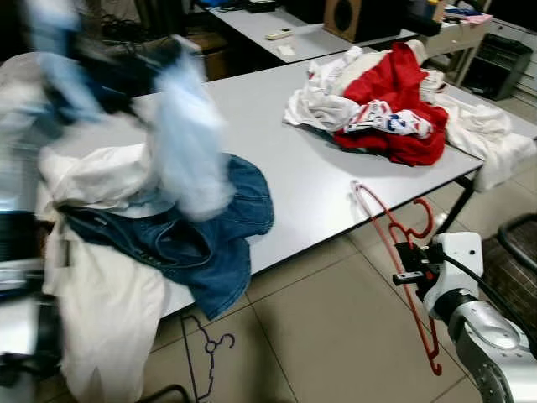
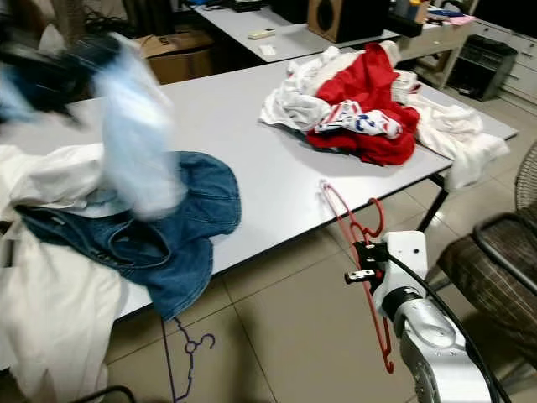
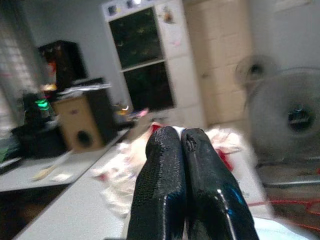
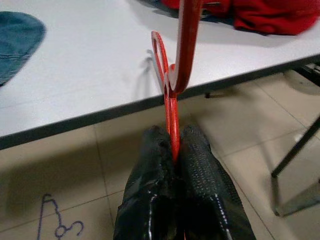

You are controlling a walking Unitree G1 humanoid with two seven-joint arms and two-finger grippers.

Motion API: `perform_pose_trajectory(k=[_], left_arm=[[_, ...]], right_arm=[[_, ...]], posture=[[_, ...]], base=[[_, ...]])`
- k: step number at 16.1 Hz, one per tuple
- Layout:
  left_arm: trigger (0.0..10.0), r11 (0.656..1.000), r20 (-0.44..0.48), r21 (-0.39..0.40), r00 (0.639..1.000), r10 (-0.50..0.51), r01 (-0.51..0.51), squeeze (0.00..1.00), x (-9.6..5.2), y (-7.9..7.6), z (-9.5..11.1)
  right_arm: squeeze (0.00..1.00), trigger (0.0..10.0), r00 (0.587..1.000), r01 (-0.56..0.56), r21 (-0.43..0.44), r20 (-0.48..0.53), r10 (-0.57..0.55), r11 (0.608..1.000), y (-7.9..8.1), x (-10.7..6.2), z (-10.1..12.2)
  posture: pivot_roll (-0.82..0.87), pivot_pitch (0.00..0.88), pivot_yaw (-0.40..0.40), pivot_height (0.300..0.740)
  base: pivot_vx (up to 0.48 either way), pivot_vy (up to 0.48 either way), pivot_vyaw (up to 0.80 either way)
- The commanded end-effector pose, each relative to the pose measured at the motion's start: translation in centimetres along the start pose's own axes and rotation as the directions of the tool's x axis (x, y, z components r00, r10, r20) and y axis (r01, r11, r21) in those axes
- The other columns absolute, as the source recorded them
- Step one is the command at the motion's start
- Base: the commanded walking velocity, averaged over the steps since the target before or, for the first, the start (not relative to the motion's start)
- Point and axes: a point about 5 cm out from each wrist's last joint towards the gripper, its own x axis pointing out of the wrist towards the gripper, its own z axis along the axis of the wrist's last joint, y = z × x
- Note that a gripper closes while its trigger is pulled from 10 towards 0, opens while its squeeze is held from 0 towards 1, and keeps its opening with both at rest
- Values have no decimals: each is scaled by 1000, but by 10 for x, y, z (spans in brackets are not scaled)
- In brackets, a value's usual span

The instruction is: Hang hanger

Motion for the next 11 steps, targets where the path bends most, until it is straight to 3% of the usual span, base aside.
perform_pose_trajectory(k=[1, 2, 3, 5, 7, 8, 10, 11], left_arm=[[0, 998, -131, -49, 991, -34, 28, 0, -34, -6, -11], [0, 997, -151, -65, 987, -47, 37, 0, -39, -9, -12], [0, 995, -315, -76, 945, -87, 66, 0, -55, -18, -27], [0, 992, -625, -68, 770, -126, 107, 0, -84, -32, -66], [0, 996, -702, -21, 708, -77, 88, 0, -95, -37, -84], [10000, 998, -704, 3, 709, -46, 68, 0, -93, -39, -87], [10000, 999, -702, 2, 711, -35, 51, 0, -90, -42, -92], [10000, 1000, -634, 1, 773, -7, 10, 1000, -85, -38, -87]], right_arm=[[0, 10000, 1000, -19, -6, 7, 19, 1000, 4, 2, 0], [0, 10000, 1000, -22, -6, 7, 22, 1000, 4, 3, 0], [0, 10000, 999, -31, -5, 5, 31, 999, 5, 5, 0], [0, 10000, 998, -61, -8, 3, 61, 998, 10, 10, 0], [0, 10000, 997, -81, -12, 10, 82, 997, 13, 16, 3], [0, 10000, 996, -84, -13, 12, 84, 996, 13, 17, 3], [0, 10000, 996, -86, -13, 14, 86, 996, 13, 19, 4], [0, 10000, 996, -85, -13, 15, 85, 996, 13, 18, 4]], posture=[[-101, 0, -15, 740], [-101, 0, -15, 740], [-101, 0, -15, 740], [-59, 0, -51, 740], [-56, 0, -54, 740], [-56, 0, -54, 740], [-56, 0, -54, 740], [-43, 0, -60, 740]], base=[[0, 0, 0], [0, 0, 0], [0, 0, 0], [0, 0, 0], [0, 0, 0], [0, 0, 0], [0, 0, 0], [0, 0, 0]])
